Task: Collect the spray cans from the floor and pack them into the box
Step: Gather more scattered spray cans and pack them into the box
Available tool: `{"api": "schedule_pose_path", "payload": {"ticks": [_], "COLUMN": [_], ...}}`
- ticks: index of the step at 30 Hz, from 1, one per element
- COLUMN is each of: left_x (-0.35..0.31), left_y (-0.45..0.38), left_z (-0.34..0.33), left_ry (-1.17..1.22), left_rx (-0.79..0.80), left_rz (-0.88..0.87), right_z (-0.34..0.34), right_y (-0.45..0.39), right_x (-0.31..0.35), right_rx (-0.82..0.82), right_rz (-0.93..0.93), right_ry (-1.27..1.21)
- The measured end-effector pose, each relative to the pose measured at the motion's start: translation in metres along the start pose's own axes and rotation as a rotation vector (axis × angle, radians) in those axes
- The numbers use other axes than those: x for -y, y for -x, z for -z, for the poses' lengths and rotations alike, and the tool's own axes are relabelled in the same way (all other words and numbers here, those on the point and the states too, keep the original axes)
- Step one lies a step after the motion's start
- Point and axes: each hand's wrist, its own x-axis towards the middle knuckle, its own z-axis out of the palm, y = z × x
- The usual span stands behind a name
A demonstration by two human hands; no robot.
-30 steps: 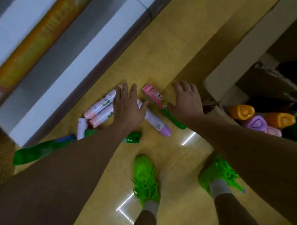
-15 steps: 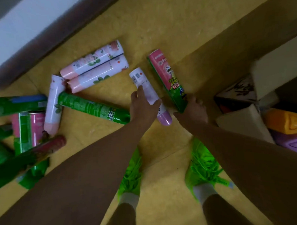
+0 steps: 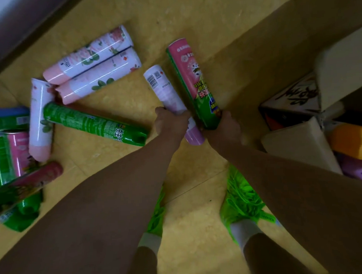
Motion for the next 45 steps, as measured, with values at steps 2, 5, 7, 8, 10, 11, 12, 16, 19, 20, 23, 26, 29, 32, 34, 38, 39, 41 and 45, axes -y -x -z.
{"api": "schedule_pose_path", "payload": {"ticks": [2, 5, 7, 8, 10, 11, 12, 16, 19, 20, 23, 26, 29, 32, 34, 38, 39, 41, 45], "left_x": [-0.005, -0.011, -0.019, -0.025, -0.04, -0.047, -0.054, -0.075, -0.095, -0.103, -0.125, -0.149, -0.175, -0.208, -0.23, -0.268, -0.276, -0.29, -0.316], "left_y": [0.004, 0.018, 0.03, 0.036, 0.046, 0.052, 0.056, 0.073, 0.091, 0.097, 0.117, 0.143, 0.177, 0.214, 0.239, 0.292, 0.308, 0.337, 0.387], "left_z": [0.008, 0.025, 0.039, 0.046, 0.062, 0.071, 0.079, 0.111, 0.134, 0.14, 0.156, 0.169, 0.176, 0.177, 0.172, 0.151, 0.143, 0.124, 0.077], "left_ry": [-0.011, -0.025, -0.016, -0.004, 0.043, 0.074, 0.085, -0.007, -0.03, -0.01, 0.044, 0.042, 0.046, -0.048, -0.118, -0.242, -0.277, -0.358, -0.588], "left_rx": [0.026, 0.059, 0.072, 0.076, 0.102, 0.123, 0.148, 0.214, 0.204, 0.206, 0.234, 0.247, 0.295, 0.324, 0.356, 0.448, 0.477, 0.529, 0.603], "left_rz": [0.028, 0.051, 0.058, 0.068, 0.109, 0.125, 0.128, 0.069, 0.012, 0.004, -0.024, -0.078, -0.123, -0.196, -0.251, -0.333, -0.346, -0.367, -0.462], "right_z": [0.007, 0.023, 0.036, 0.043, 0.057, 0.062, 0.067, 0.082, 0.101, 0.109, 0.133, 0.166, 0.202, 0.241, 0.269, 0.323, 0.336, 0.361, 0.408], "right_y": [0.009, 0.024, 0.034, 0.04, 0.051, 0.057, 0.063, 0.087, 0.106, 0.112, 0.13, 0.151, 0.173, 0.195, 0.208, 0.232, 0.239, 0.254, 0.273], "right_x": [0.006, 0.017, 0.026, 0.032, 0.046, 0.053, 0.06, 0.079, 0.09, 0.095, 0.11, 0.127, 0.136, 0.135, 0.128, 0.102, 0.092, 0.071, 0.023], "right_rx": [0.002, 0.012, -0.002, -0.015, -0.038, -0.047, -0.053, -0.076, -0.093, -0.103, -0.139, -0.18, -0.235, -0.281, -0.322, -0.419, -0.439, -0.475, -0.541], "right_rz": [0.005, 0.013, 0.039, 0.049, 0.045, 0.034, 0.019, -0.053, -0.053, -0.046, -0.018, 0.006, 0.012, -0.006, -0.025, -0.08, -0.102, -0.152, -0.247], "right_ry": [-0.012, -0.017, -0.004, -0.007, -0.034, -0.048, -0.066, -0.133, -0.175, -0.187, -0.227, -0.287, -0.332, -0.408, -0.415, -0.393, -0.391, -0.401, -0.404]}}
